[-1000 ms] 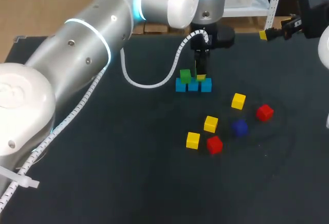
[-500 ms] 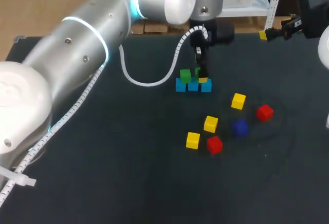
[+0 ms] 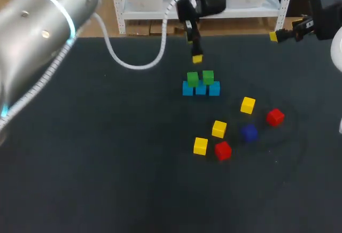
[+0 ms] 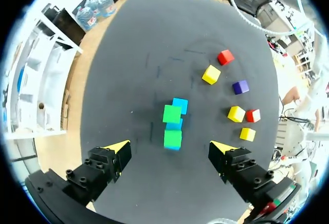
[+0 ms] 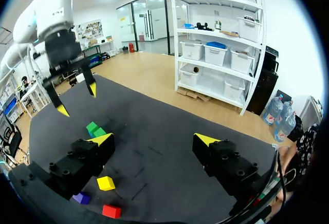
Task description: Place the blue cubes, place green cubes on the blue cubes, place the yellow cubes on the green cubes, then place the red cubes on the yellow cubes, and place purple cube on the red cubes.
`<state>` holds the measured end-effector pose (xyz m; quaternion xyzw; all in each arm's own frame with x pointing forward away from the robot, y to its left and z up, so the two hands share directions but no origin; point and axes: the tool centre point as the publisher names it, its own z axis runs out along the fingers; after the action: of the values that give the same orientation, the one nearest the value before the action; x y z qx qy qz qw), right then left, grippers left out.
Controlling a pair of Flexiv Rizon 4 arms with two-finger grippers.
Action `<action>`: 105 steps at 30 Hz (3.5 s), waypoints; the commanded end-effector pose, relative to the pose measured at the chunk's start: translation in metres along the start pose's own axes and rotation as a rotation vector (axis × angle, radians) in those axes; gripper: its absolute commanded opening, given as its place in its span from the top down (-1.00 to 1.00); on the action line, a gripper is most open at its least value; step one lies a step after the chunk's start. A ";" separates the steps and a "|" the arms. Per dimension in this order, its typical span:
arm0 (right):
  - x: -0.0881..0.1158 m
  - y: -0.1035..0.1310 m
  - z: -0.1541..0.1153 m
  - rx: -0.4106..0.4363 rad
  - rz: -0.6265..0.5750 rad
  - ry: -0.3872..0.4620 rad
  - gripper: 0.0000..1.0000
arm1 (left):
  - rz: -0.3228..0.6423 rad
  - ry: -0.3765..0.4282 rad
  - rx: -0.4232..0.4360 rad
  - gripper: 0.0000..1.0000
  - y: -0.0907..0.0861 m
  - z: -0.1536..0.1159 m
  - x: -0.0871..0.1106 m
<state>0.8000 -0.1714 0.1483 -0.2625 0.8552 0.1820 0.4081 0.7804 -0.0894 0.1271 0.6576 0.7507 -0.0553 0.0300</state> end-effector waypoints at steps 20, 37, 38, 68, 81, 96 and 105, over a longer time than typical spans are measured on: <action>0.000 -0.001 0.000 -0.005 -0.001 -0.003 -1.00 | -0.486 -0.402 -0.589 -1.00 -0.068 -0.098 0.164; 0.000 -0.001 0.000 -0.005 -0.001 -0.003 -1.00 | -0.844 -0.666 -0.768 -1.00 -0.108 -0.084 0.227; 0.000 -0.001 0.000 -0.005 -0.001 -0.003 -1.00 | -0.853 -0.672 -0.754 -1.00 -0.109 -0.081 0.229; 0.000 -0.001 0.000 -0.005 -0.001 -0.003 -1.00 | -0.809 -0.902 -0.715 -1.00 -0.079 -0.130 0.209; 0.000 -0.001 0.000 -0.005 -0.001 -0.003 -1.00 | -0.809 -0.902 -0.715 -1.00 -0.079 -0.130 0.209; 0.000 -0.001 0.000 -0.005 -0.001 -0.003 -1.00 | -0.809 -0.902 -0.715 -1.00 -0.079 -0.130 0.209; 0.000 0.001 0.002 0.002 -0.005 0.011 -1.00 | -0.809 -0.902 -0.715 -1.00 -0.079 -0.130 0.209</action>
<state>0.7998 -0.1712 0.1479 -0.2636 0.8552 0.1818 0.4076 0.6773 0.1235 0.2370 0.1920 0.8250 -0.0798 0.5254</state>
